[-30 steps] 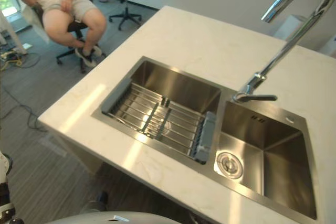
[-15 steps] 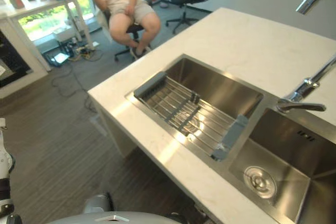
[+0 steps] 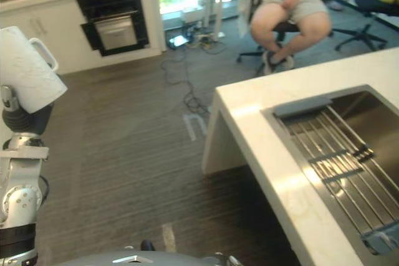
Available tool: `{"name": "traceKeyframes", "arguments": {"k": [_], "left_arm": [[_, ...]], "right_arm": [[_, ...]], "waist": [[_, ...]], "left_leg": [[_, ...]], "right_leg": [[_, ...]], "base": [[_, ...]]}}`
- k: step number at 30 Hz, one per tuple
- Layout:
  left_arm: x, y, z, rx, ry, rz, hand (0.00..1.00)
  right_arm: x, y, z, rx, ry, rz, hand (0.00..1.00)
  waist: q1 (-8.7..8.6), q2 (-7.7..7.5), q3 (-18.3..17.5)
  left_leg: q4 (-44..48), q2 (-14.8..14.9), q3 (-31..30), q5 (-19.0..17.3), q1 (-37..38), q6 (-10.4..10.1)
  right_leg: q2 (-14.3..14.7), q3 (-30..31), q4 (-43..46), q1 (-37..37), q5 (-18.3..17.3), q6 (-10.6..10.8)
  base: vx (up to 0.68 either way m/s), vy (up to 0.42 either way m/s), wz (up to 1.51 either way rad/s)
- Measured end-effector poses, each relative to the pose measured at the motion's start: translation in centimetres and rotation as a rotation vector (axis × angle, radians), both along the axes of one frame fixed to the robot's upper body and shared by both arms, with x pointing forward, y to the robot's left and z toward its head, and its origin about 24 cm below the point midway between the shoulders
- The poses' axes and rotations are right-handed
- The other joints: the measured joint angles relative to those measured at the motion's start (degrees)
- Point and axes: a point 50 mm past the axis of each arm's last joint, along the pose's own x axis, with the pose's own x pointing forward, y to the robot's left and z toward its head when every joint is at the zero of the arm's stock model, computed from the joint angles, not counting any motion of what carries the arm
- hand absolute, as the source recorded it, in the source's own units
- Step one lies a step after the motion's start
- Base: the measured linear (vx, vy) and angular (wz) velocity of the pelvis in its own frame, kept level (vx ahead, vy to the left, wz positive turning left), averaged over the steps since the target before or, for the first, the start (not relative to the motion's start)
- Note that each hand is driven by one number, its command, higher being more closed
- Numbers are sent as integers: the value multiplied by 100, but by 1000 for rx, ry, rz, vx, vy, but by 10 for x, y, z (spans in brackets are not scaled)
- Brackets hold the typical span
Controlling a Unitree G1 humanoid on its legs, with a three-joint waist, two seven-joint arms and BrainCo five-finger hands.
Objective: Walk over to the sink, pick up the cup, carry it to the dishwasher, place the cup inside the dishwasher, then close the dishwasher door
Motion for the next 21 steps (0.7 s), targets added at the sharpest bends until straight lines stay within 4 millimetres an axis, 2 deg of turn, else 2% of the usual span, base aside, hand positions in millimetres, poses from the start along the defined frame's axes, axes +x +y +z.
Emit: {"name": "traceKeyframes", "arguments": {"k": [1, 2, 3, 5, 6, 7, 8, 9, 10, 12, 13, 14, 15, 16, 17, 18, 21], "left_arm": [[0, -3, -4, -13, 24, 2, 100], [0, -5, -7, -24, 34, -2, 100], [2, -17, -14, -60, 59, -28, 100], [4, -34, -19, -79, 82, -90, 100], [7, -47, -25, -84, 105, -143, 100], [9, -54, -28, -86, 120, -167, 100], [15, -65, -36, -89, 155, -210, 100], [20, -74, -43, -81, 178, -249, 100], [21, -77, -45, -72, 188, -260, 100], [21, -79, -52, -52, 222, -254, 100], [20, -77, -53, -54, 226, -245, 100], [20, -75, -53, -55, 235, -230, 100], [18, -78, -56, -69, 250, -222, 100], [16, -80, -58, -75, 253, -220, 100], [16, -85, -59, -75, 259, -224, 100], [16, -87, -60, -71, 266, -236, 100], [16, -87, -60, -67, 270, -239, 100]], "right_arm": [[6, 3, 0, 17, -9, 0, 0], [6, 5, -1, 24, -9, -1, 0], [5, 7, -1, 30, -7, -4, 0], [2, 8, -2, 36, 3, -9, 0], [-1, 9, -2, 38, 8, -19, 0], [-3, 11, -3, 44, 13, -23, 0], [-9, 18, -5, 68, 19, -47, 0], [-15, 24, -6, 84, 26, -58, 0], [-19, 26, -7, 89, 34, -61, 0], [-23, 27, -7, 74, 53, -1, 0], [-21, 27, -7, 69, 52, 20, 0], [-14, 25, -6, 65, 43, 61, 0], [-11, 23, -5, 67, 49, 95, 0], [-11, 19, -4, 61, 57, 118, 0], [1, 12, -2, 45, 44, 174, 0], [12, 12, 0, 47, 28, 211, 0], [27, 26, -1, 104, 4, 210, 0]], "waist": [[-16, -9, 16], [-10, -17, 17], [-60, -30, 25], [-126, -53, 38], [-161, -57, 44], [-212, -52, 31], [-351, -56, 32], [-424, -162, 35], [-433, -234, 46], [-372, -376, 111], [-353, -419, 104], [-323, -497, 81], [-349, -576, -58], [-297, -487, -66], [-276, -298, -71], [-302, -221, -67], [-289, -255, -75]], "left_leg": [[-27, -69, -48, 215, -22, 21], [-28, -129, -127, 211, -37, 116], [-29, -250, -431, 204, -46, 153], [-25, -365, -876, 223, -49, 206], [-16, -422, -1295, 297, -48, 369], [13, -427, -1532, 347, -116, 445], [10, -455, -2130, 463, -265, 440], [-18, -521, -2548, 449, -383, 465], [-25, -559, -2607, 397, -414, 508], [-28, -676, -2614, 392, -342, 515], [-29, -730, -2599, 393, -311, 515], [-29, -862, -2587, 394, -294, 510], [0, -872, -2553, 355, -272, 386], [10, -807, -2390, 381, -255, 389], [-27, -654, -2135, 409, -244, 366], [-29, -609, -2110, 424, -284, 344], [-29, -529, -2037, 461, -313, 292]], "right_leg": [[-30, 91, 48, 32, 32, -48], [-33, 197, 104, 47, 62, -92], [-41, 735, 166, 110, 115, -388], [-57, 1466, 445, 112, 159, -732], [-15, 2194, 932, -94, 126, -1039], [117, 2683, 1082, -182, -197, -898], [566, 3592, 1060, -222, -677, -768], [891, 4208, 1004, -269, -929, -556], [983, 4389, 949, -264, -999, -424], [1027, 4365, 518, -241, -960, -220], [997, 4333, 412, -249, -916, -219], [926, 4307, 376, -275, -715, -29], [808, 4137, 273, -211, -703, -30], [798, 4052, 193, -176, -684, -36], [858, 3938, 74, -126, -641, -34], [911, 3912, -79, -63, -576, -45], [989, 3925, -281, -12, -423, -44]], "base": [[-139, 173, 48], [-91, 148, 81], [-58, 120, 90], [2, 102, 131], [45, 71, 149], [43, 17, 208], [16, -41, 243], [0, -76, 245], [-3, -115, 208], [-3, -129, 140], [-40, -103, 92], [-27, -100, 80], [-5, -78, 66], [52, -50, 39], [29, -32, 17], [10, -35, 16], [21, -35, -4]]}}
